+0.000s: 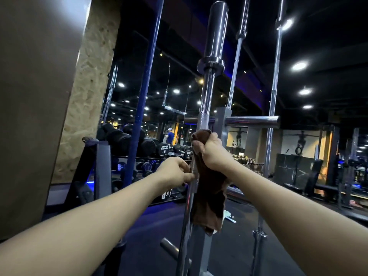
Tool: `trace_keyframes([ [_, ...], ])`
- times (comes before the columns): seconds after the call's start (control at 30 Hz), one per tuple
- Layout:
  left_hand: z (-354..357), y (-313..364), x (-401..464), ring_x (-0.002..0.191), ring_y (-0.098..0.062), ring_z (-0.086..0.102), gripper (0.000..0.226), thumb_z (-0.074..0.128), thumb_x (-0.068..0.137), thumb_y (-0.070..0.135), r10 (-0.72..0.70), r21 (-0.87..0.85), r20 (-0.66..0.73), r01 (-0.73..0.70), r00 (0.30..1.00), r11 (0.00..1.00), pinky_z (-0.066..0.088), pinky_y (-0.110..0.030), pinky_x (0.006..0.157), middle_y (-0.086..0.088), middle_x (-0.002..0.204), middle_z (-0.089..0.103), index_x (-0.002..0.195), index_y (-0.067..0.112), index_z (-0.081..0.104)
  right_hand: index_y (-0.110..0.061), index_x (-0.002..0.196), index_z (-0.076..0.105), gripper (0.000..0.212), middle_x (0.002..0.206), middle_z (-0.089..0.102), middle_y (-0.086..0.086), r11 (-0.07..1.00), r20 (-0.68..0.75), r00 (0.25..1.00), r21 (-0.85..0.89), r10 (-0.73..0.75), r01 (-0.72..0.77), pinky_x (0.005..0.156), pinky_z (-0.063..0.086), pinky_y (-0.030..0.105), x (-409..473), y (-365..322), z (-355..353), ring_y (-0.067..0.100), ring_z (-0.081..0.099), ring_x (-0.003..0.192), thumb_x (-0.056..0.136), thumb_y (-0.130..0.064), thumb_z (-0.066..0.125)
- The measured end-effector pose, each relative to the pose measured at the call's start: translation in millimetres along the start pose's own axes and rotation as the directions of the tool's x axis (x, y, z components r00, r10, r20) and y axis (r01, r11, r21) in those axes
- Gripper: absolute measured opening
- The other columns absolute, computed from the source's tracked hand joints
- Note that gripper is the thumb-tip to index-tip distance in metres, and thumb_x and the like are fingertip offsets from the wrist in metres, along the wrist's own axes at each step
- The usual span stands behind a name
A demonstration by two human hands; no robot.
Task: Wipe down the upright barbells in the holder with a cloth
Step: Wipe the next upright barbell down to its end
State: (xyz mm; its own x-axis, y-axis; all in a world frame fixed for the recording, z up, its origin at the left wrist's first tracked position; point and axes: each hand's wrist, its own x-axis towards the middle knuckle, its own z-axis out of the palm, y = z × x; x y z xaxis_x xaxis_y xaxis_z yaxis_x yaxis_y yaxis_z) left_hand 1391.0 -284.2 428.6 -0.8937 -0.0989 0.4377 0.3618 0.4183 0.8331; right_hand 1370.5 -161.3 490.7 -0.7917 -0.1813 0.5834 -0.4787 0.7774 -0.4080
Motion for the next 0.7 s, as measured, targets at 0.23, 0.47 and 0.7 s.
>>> trace_keyframes([
  [0.23,1,-5,-36,0.070,-0.011,0.055,0.016,0.073,0.082,0.022,0.077,0.217,0.009,-0.077,0.997,0.973,0.047,-0.021,0.068,0.003,0.074,0.061,0.091,0.013,0.063,0.001,0.096,0.059,0.041,0.070,0.055,0.006,0.926,0.121,0.992,0.372,0.021,-0.065,0.050,0.041,0.013,-37,26,-19,0.016,0.051,0.060,0.101,-0.036,0.042],
  [0.47,35,-16,-70,0.078,-0.010,0.059,0.034,0.074,0.078,0.040,0.044,0.204,0.137,-0.072,0.990,0.976,0.044,-0.017,0.067,0.004,0.085,0.064,0.099,0.015,0.062,0.004,0.096,0.066,0.063,0.094,0.069,0.023,0.708,0.482,0.858,0.544,0.176,-0.451,0.089,0.053,0.046,-85,80,-33,0.034,0.067,0.086,0.091,-0.056,0.046],
  [0.7,83,-23,-104,0.100,-0.030,0.065,0.040,0.066,0.088,0.032,-0.208,-0.249,0.506,0.372,0.837,0.894,0.049,-0.043,0.097,-0.016,0.112,0.068,0.112,0.000,0.064,-0.006,0.076,0.067,0.058,0.076,0.072,0.011,0.556,0.591,0.778,0.582,0.212,-0.594,0.069,0.058,0.032,-116,106,-35,0.021,0.069,0.065,0.091,-0.057,0.043],
])
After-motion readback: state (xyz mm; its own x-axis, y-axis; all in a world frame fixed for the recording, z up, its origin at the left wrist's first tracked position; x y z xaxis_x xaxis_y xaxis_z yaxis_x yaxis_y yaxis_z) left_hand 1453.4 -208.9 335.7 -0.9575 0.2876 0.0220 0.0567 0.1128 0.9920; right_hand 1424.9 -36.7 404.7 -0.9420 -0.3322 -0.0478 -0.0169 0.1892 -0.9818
